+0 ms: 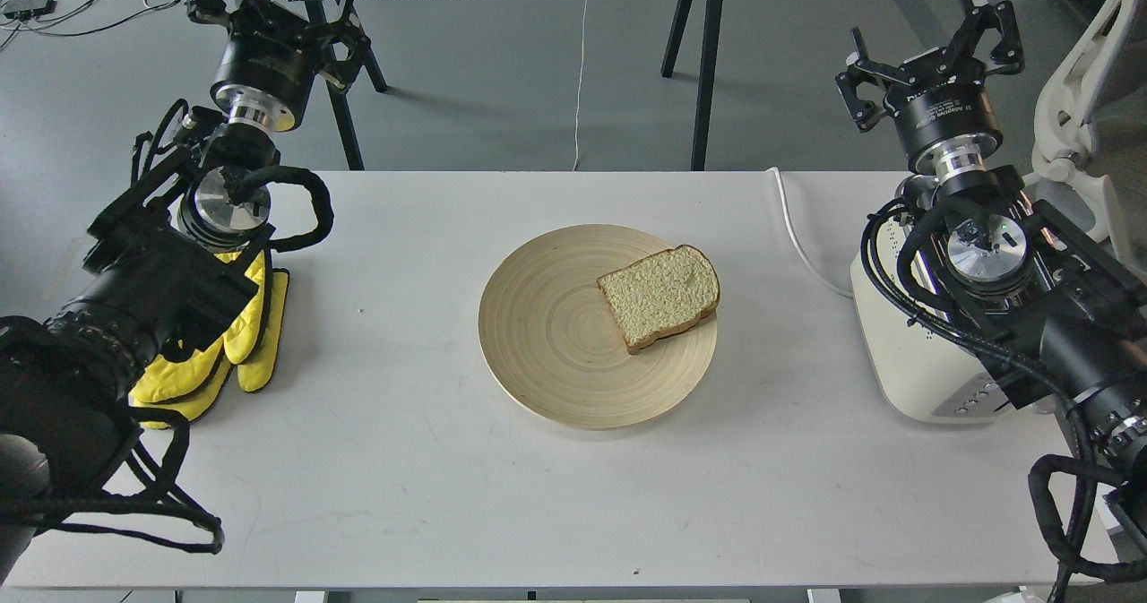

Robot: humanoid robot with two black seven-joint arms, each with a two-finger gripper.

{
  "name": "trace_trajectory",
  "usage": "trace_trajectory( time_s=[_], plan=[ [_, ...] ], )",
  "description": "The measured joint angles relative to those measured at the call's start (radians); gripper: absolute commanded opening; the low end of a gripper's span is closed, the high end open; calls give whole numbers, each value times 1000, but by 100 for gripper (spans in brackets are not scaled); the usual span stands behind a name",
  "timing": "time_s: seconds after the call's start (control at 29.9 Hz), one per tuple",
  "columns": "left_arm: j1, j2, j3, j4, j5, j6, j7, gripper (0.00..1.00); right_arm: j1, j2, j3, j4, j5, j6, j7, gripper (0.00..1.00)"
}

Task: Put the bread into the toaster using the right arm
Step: 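Raise the right gripper and turn it toward the bread slice, then reach the open right gripper to the bread slice on the plate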

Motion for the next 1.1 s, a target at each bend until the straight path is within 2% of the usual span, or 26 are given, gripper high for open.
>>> trace_trajectory(
  time_s=[0.3, 0.6, 0.74, 0.87, 1.1],
  plan=[
    [-1, -1, 4, 0, 0, 0, 0, 100, -4, -23, -4, 8, -8, -19, -40, 99],
    [3, -10, 5, 1, 0, 0, 1, 100, 8, -66, -101, 67, -61, -66, -34, 99],
    [4, -13, 5, 0, 0, 0, 2, 100, 13, -105, -115, 130, -208, -128, -33, 99],
    [5, -9, 5, 0, 0, 0, 2, 100, 33, -119, -121, 177, -466, -194, -36, 99],
    [5, -8, 5, 0, 0, 0, 3, 100, 55, -122, -181, 201, -859, -226, -37, 98]
  ],
)
